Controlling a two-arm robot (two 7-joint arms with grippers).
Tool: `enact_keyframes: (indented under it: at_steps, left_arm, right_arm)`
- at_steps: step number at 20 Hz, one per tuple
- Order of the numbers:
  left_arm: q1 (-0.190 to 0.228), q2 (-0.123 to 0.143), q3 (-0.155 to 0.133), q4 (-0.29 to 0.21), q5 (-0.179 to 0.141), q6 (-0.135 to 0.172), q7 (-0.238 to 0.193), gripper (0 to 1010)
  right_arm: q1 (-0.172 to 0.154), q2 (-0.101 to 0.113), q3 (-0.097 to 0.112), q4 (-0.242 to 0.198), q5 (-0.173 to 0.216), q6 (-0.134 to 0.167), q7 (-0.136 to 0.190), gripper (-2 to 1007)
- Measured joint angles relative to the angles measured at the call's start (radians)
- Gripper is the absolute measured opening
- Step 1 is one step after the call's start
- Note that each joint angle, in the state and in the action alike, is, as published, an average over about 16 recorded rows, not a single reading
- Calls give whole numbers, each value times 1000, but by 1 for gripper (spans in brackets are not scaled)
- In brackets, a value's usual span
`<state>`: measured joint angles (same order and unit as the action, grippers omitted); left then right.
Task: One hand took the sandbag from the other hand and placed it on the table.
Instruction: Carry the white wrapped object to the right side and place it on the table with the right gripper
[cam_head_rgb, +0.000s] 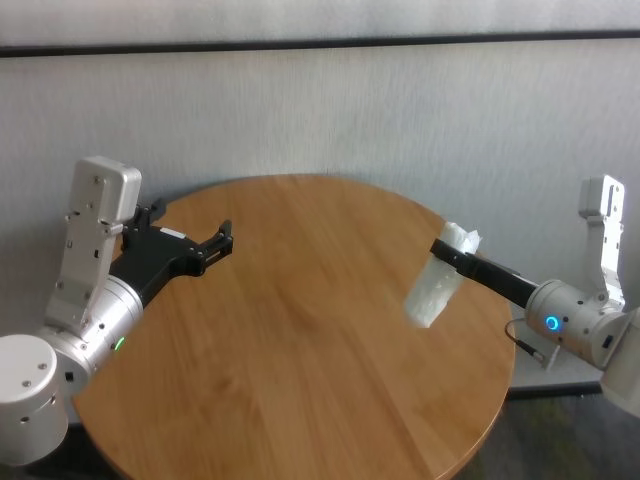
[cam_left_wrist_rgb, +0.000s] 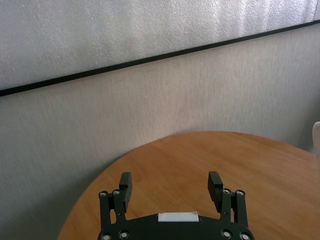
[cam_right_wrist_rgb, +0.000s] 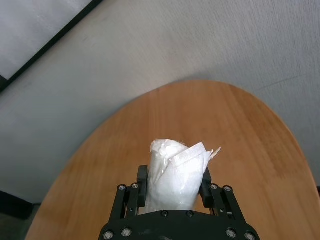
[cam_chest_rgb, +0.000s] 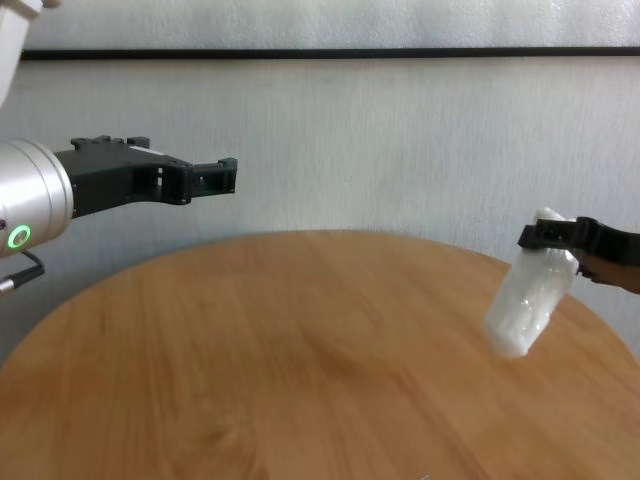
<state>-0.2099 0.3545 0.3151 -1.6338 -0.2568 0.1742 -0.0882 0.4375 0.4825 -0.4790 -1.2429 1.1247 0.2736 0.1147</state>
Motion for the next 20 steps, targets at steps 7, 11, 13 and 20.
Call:
enact_keyframes:
  at_steps: [7, 11, 13, 20]
  left_arm:
    - [0, 0, 0, 0, 0, 0, 0, 1001]
    - [0, 0, 0, 0, 0, 0, 0, 1001]
    - [0, 0, 0, 0, 0, 0, 0, 1001]
    - [0, 0, 0, 0, 0, 0, 0, 1001]
  right_arm:
    - [25, 16, -8, 34, -37, 33, 30, 598]
    - [44, 23, -17, 62, -62, 49, 51, 598]
    - [54, 25, -21, 77, -74, 56, 61, 598]
    - [79, 24, -32, 124, -113, 66, 91, 598]
